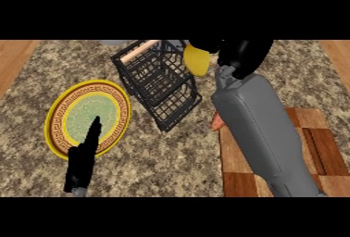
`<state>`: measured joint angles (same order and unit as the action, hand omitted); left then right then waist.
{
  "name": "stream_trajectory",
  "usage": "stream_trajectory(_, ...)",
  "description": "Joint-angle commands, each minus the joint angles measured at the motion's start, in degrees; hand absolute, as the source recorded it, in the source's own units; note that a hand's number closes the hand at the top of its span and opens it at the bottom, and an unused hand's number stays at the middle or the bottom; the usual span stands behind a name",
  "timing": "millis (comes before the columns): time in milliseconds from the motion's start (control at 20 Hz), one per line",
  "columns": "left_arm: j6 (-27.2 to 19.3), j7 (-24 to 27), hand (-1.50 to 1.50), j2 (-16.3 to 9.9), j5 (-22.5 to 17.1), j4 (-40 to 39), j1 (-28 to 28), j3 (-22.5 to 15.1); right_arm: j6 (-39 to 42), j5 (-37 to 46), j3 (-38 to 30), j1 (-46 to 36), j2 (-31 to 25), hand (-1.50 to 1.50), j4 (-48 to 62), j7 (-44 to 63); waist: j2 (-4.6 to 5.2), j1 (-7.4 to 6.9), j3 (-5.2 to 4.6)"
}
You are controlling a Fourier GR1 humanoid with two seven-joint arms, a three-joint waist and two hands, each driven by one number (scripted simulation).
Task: Pick the lemon from the cutting board and place it in the tiered basket
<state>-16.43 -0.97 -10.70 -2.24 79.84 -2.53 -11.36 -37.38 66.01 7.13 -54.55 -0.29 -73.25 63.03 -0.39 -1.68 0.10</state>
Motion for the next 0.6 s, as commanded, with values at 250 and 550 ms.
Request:
stream_trajectory(250,-1.4,0.3,0.0,-0.3,-0.6,-0.8,-4.0,2.1,-1.6,13.0,-4.6,8.8,0.3,-1.5,-18.5,17.3,-1.35,4.54,-0.16)
stream_trajectory(550,-2.3,0.3,0.0,0.1,-0.5,0.7,-6.4,2.1,6.6,11.6,-1.7,24.0,0.3,-1.5,-39.2,15.6,-2.11,7.34,-0.05)
